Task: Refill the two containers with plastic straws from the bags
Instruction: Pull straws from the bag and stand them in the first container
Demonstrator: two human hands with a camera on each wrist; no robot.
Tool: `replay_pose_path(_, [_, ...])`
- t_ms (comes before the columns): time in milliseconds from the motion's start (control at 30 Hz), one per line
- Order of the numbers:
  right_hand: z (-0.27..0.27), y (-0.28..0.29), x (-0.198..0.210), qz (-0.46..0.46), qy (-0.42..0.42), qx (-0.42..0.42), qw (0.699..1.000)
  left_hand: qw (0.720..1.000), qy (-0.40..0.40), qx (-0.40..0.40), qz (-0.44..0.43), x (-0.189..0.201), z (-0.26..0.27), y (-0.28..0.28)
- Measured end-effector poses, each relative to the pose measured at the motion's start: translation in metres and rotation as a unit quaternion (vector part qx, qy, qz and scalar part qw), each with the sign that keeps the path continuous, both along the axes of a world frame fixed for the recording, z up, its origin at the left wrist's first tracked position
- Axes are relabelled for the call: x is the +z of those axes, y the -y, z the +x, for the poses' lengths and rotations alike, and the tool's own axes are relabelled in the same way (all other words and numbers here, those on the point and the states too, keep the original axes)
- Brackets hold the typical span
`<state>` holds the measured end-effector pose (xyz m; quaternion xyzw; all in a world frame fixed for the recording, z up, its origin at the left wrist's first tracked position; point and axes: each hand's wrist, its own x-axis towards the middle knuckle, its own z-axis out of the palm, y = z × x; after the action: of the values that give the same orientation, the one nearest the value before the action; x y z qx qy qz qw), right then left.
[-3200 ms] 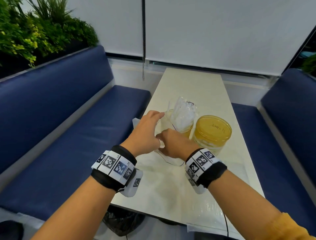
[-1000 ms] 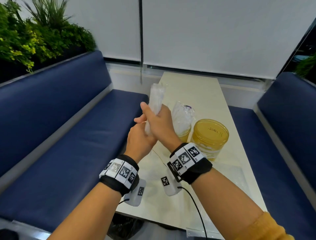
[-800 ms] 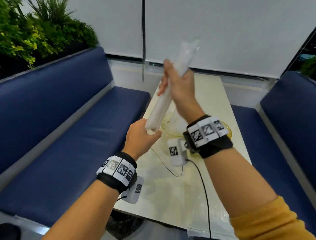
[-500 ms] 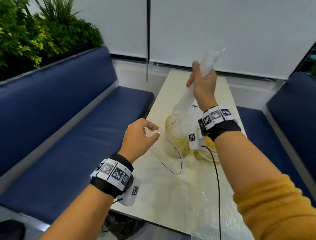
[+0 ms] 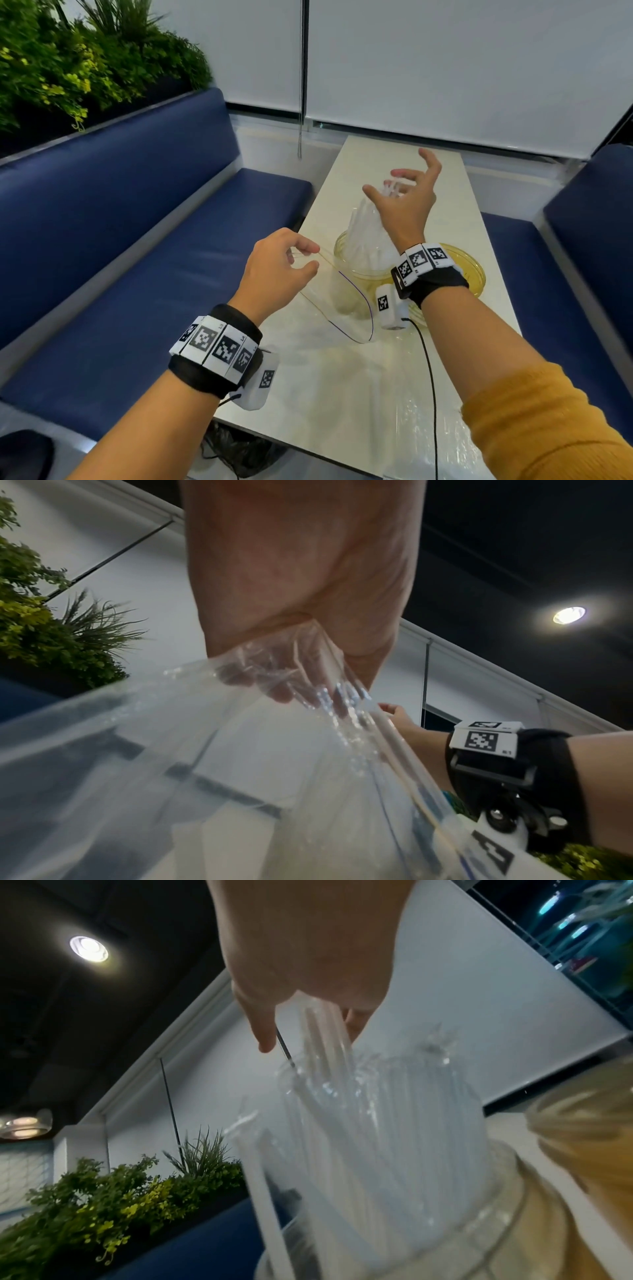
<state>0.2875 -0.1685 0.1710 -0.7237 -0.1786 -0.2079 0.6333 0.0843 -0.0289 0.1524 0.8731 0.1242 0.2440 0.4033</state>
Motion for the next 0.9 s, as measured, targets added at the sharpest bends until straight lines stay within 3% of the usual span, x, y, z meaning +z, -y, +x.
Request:
replay_pose_path(67, [0.003, 0.000, 0.003, -0.021, 0.033, -0.023, 0.999, 1.000, -0.016, -0.017, 0.013, 0.004, 0.000, -0.001])
replay_pose_path(133, [0.003, 0.000, 0.002, -0.150, 0.072, -0.023, 0.986, 0.998, -0.039, -0.036, 0.029, 0.009, -0.003, -0.002])
replay_pose_path(233, [0.002, 0.005, -0.009, -0.432, 0.070, 0.041, 0.898, 0.993, -0.081, -0.076, 0.049, 0.017, -0.007, -0.003])
replay_pose_path(300, [0.000, 0.012, -0.013, -0.513, 0.058, 0.055, 0.855, 0.988, -0.107, -0.093, 0.068, 0.021, -0.009, -0.004])
replay_pose_path(367, [-0.002, 0.019, -0.008, -0.510, 0.099, 0.022, 0.854, 0.984, -0.118, -0.105, 0.078, 0.023, -0.010, -0.003])
replay_pose_path(467, [-0.026, 0.026, 0.018, -0.441, 0.183, -0.015, 0.879, 0.979, -0.139, -0.126, 0.083, 0.023, -0.009, 0.000])
replay_pose_path(533, [-0.050, 0.028, 0.037, -0.434, 0.195, 0.066, 0.877, 0.976, -0.142, -0.136, 0.095, 0.021, -0.007, 0.004])
replay_pose_path(567, [-0.061, 0.028, 0.041, -0.446, 0.164, 0.136, 0.869, 0.975, -0.140, -0.140, 0.103, 0.020, -0.007, 0.006])
replay_pose_path(633, [-0.086, 0.024, 0.035, -0.501, 0.044, 0.268, 0.821, 0.974, -0.134, -0.146, 0.112, 0.017, -0.007, 0.010])
replay_pose_path(700, [-0.106, 0.014, 0.009, -0.551, -0.012, 0.318, 0.772, 0.973, -0.132, -0.152, 0.117, 0.014, -0.009, 0.015])
replay_pose_path(767, [-0.121, 0.001, -0.021, -0.600, -0.030, 0.289, 0.745, 0.971, -0.127, -0.155, 0.127, 0.013, -0.014, 0.020])
replay_pose_path(900, [-0.133, -0.019, -0.069, -0.754, -0.024, 0.200, 0.625, 0.971, -0.094, -0.152, 0.158, 0.007, -0.026, 0.027])
